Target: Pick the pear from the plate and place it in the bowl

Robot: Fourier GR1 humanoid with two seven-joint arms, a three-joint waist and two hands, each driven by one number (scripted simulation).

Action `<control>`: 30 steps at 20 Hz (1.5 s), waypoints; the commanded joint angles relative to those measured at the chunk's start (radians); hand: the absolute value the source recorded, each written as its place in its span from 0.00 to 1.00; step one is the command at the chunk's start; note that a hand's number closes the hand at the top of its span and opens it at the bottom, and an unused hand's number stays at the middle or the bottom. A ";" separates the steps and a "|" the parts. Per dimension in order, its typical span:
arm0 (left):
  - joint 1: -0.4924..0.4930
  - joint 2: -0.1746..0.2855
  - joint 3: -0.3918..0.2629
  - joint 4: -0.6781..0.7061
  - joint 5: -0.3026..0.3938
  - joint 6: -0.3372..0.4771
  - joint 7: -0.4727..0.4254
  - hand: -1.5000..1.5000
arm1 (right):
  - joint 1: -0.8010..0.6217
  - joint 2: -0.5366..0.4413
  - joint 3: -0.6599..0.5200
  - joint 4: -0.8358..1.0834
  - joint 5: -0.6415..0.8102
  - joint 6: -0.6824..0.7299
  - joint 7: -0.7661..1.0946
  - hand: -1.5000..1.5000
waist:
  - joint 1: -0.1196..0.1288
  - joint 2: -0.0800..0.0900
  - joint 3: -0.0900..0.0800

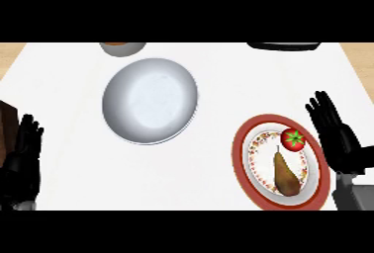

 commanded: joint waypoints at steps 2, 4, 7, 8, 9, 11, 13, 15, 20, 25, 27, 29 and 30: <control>-0.064 0.019 0.021 -0.026 0.045 -0.070 0.004 0.50 | -0.072 0.050 0.148 -0.075 -0.031 0.114 0.147 0.00 | -0.002 -0.012 0.026; -0.137 0.030 0.003 -0.050 0.027 -0.088 -0.021 0.50 | -0.149 0.113 0.246 -0.081 -0.104 0.224 0.242 0.00 | 0.028 -0.007 0.025; -0.173 0.026 -0.026 -0.075 0.038 -0.117 0.000 0.50 | -0.280 -0.123 0.339 -0.139 0.229 0.236 0.216 0.00 | 0.033 -0.040 0.005; -0.196 0.039 0.009 -0.065 0.073 -0.147 -0.002 0.50 | -0.237 -0.026 0.369 -0.146 0.239 0.106 0.295 0.00 | -0.010 -0.022 0.020; -0.207 0.038 0.018 -0.055 0.087 -0.159 0.009 0.50 | -0.168 0.044 0.358 -0.211 0.233 0.000 0.309 0.00 | -0.035 -0.019 0.024; -0.256 0.093 0.086 -0.055 0.147 -0.213 0.063 0.50 | -0.093 0.057 0.418 -0.326 0.287 -0.025 0.307 0.00 | -0.040 -0.019 0.026; -0.271 0.043 0.077 0.056 0.121 -0.233 -0.023 0.50 | -0.090 0.037 0.443 -0.412 0.310 0.010 0.351 0.00 | -0.033 -0.012 0.027; -0.275 0.035 0.075 0.046 0.108 -0.224 -0.026 0.50 | -0.086 -0.020 0.454 -0.531 0.317 0.039 0.467 0.00 | -0.035 -0.014 0.026; -0.289 0.059 0.105 0.074 0.134 -0.269 -0.020 0.50 | -0.218 -0.224 0.350 -0.615 0.290 0.198 0.649 0.00 | -0.030 -0.013 0.025; -0.328 0.086 0.126 0.073 0.142 -0.285 0.027 0.50 | -0.374 -0.354 0.233 -0.571 0.142 0.367 0.858 0.00 | -0.015 -0.010 0.026; -0.320 0.049 0.083 0.067 0.108 -0.268 -0.003 0.50 | -0.438 -0.403 0.289 -0.506 0.121 0.475 0.911 0.00 | 0.001 -0.007 0.024; -0.337 0.076 0.109 0.071 0.122 -0.271 0.030 0.50 | -0.457 -0.479 0.278 -0.516 0.016 0.598 0.958 0.00 | -0.008 -0.010 0.025; -0.325 0.053 0.097 0.096 0.113 -0.280 -0.008 0.50 | -0.465 -0.489 0.295 -0.503 0.000 0.640 0.965 0.00 | -0.010 -0.008 0.025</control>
